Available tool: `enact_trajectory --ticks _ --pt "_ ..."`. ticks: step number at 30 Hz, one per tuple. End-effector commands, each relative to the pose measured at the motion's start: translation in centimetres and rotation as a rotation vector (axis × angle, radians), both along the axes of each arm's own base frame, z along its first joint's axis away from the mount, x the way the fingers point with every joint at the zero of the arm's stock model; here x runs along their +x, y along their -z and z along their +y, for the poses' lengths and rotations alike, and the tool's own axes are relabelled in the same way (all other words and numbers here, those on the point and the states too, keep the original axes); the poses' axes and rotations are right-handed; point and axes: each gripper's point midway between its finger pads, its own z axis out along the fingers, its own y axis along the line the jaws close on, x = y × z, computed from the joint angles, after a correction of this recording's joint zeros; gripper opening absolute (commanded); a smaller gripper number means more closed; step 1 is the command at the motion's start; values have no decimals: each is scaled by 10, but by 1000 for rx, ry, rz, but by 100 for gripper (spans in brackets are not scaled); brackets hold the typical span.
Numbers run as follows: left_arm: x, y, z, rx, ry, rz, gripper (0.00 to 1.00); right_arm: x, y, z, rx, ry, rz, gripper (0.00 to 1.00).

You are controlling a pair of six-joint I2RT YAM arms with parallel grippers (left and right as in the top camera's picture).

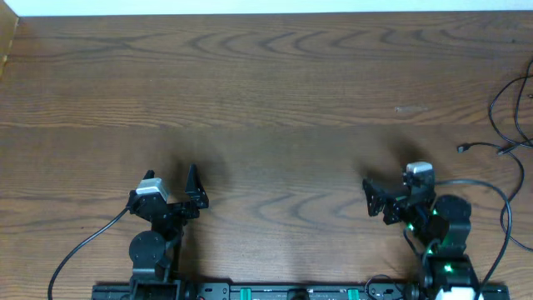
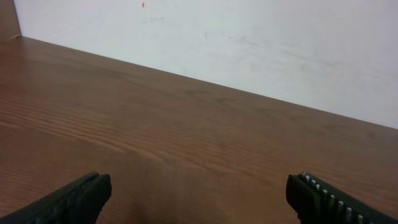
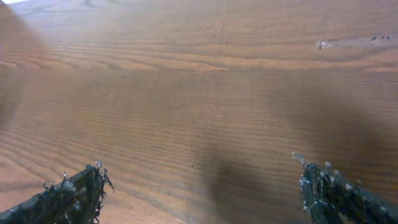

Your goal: Untangle cables

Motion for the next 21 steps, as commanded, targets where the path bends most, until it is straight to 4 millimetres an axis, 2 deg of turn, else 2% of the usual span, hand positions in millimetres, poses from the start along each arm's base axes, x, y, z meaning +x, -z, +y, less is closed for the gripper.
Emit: enact_trajectory --ticks 1,9,15,16,21 --pt "-1 17 2 20 -10 50 95 -6 -1 3 11 -10 -45 99" --pt "-1 17 2 20 -10 50 95 -10 -17 0 0 9 -119 99" --pt "-1 17 2 20 -10 50 95 -9 -53 -2 -39 4 -295 99" --pt "-1 17 2 20 -10 50 95 -10 -64 -2 -64 -3 -355 99" --pt "-1 17 2 20 -10 50 95 -14 -86 -2 -126 -16 -480 99"
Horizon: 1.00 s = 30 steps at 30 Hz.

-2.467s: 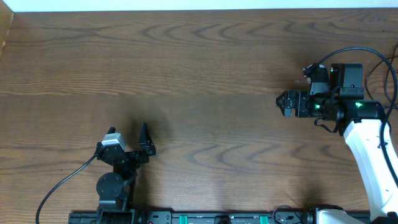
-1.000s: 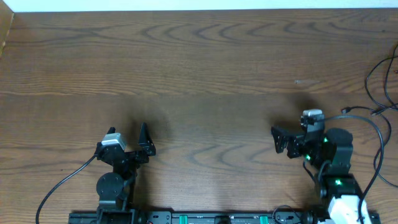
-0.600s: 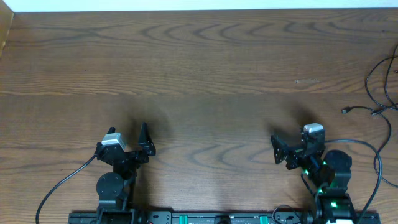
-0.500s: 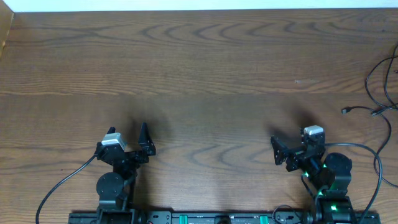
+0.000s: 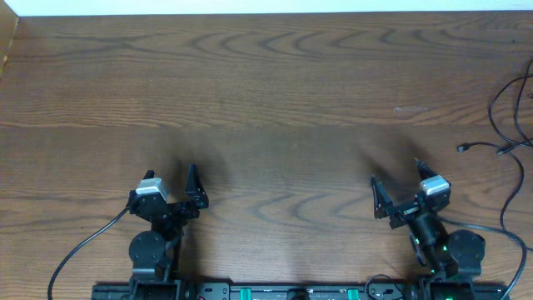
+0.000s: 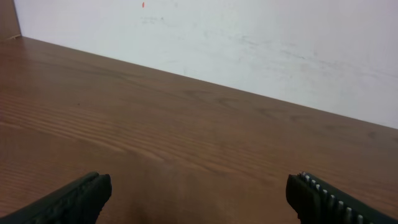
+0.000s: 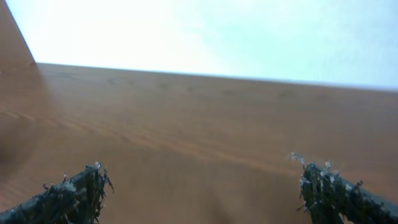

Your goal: Untangle cables

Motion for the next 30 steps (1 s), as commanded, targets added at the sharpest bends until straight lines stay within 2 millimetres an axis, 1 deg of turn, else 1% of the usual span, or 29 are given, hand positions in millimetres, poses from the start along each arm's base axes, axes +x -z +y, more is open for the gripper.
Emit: enact_trajectory --ticks 1,8,10,13,17,20,26,30 --pt "-1 17 2 20 -10 50 95 -2 -8 1 -71 -5 -64 99" --pt "-1 17 2 20 -10 50 95 -1 -7 -1 -185 -2 -104 99" --pt "-1 17 2 20 -10 50 95 0 -7 -6 -193 25 -101 99" --pt "-1 17 2 20 -10 50 95 4 -6 -19 -198 104 -89 99" --pt "-1 17 2 20 -10 50 95 8 -2 -45 -136 264 -42 99" --pt "-1 17 2 20 -10 50 95 9 0 -56 -120 330 -28 99" --pt "-1 17 2 20 -10 50 95 8 0 -60 -115 354 -22 99" --pt "-1 17 2 20 -10 50 95 8 0 -63 -71 371 -14 99"
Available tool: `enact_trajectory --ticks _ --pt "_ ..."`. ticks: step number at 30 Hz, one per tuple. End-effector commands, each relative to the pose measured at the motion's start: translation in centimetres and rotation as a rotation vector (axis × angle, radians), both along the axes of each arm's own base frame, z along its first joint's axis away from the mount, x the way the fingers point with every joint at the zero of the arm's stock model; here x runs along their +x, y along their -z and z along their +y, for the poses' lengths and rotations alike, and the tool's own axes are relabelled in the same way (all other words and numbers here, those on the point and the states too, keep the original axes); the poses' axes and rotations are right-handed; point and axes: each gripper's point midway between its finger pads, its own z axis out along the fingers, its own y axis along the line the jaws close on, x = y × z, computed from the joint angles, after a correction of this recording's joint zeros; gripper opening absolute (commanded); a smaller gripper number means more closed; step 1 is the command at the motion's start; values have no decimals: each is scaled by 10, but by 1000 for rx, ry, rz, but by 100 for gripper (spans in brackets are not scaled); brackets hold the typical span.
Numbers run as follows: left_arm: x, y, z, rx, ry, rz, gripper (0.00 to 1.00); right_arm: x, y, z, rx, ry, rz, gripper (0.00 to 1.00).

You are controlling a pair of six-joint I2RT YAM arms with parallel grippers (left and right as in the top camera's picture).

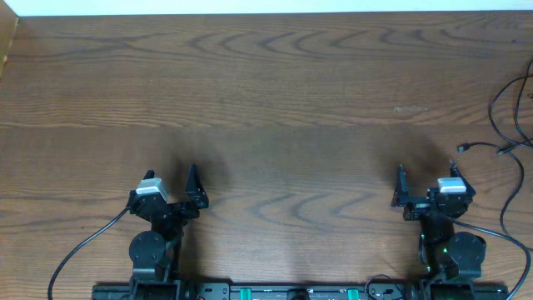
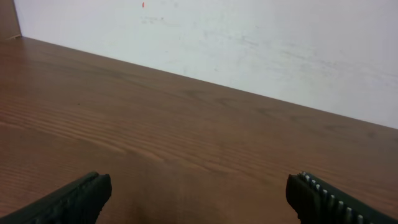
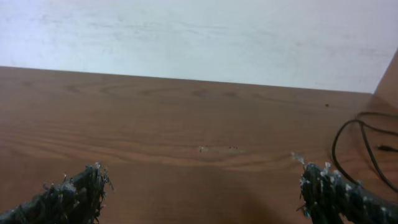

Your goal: Untangle cables

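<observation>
Thin black cables (image 1: 506, 108) lie in loops at the table's far right edge, with small plug ends (image 1: 463, 147) pointing left. The right wrist view catches one loop of cable (image 3: 346, 142) at its right side. My right gripper (image 1: 427, 180) sits low near the front right, open and empty, with the cables ahead and to its right; its frayed fingertips (image 3: 324, 186) stand wide apart. My left gripper (image 1: 172, 181) rests at the front left, open, nothing between its fingers (image 2: 79, 196). It is far from the cables.
The brown wooden table (image 1: 266, 92) runs back to a white wall (image 3: 199, 37). A black lead (image 1: 79, 250) trails from the left arm's base. The arms' mounting rail (image 1: 283, 292) lies along the front edge.
My right gripper has moved right and turned from facing left-forward to facing straight ahead, so the cable loop now shows at the right of its view. The left arm has not moved.
My right gripper first hung open, tilted down over bare wood left of its base. Then it sat lower and looked up toward the far wall. Now it faces forward nearer the cables. Both grippers stayed open throughout, and the left arm and cables kept still.
</observation>
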Motion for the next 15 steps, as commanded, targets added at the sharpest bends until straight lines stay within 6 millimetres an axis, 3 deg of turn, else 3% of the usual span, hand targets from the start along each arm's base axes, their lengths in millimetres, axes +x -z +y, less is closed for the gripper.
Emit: enact_trajectory --ticks 1,15 --pt "-1 17 2 20 -10 50 95 0 0 -6 65 45 -3 99" --pt "-1 17 2 20 -10 50 95 0 -1 -8 116 56 -6 99"
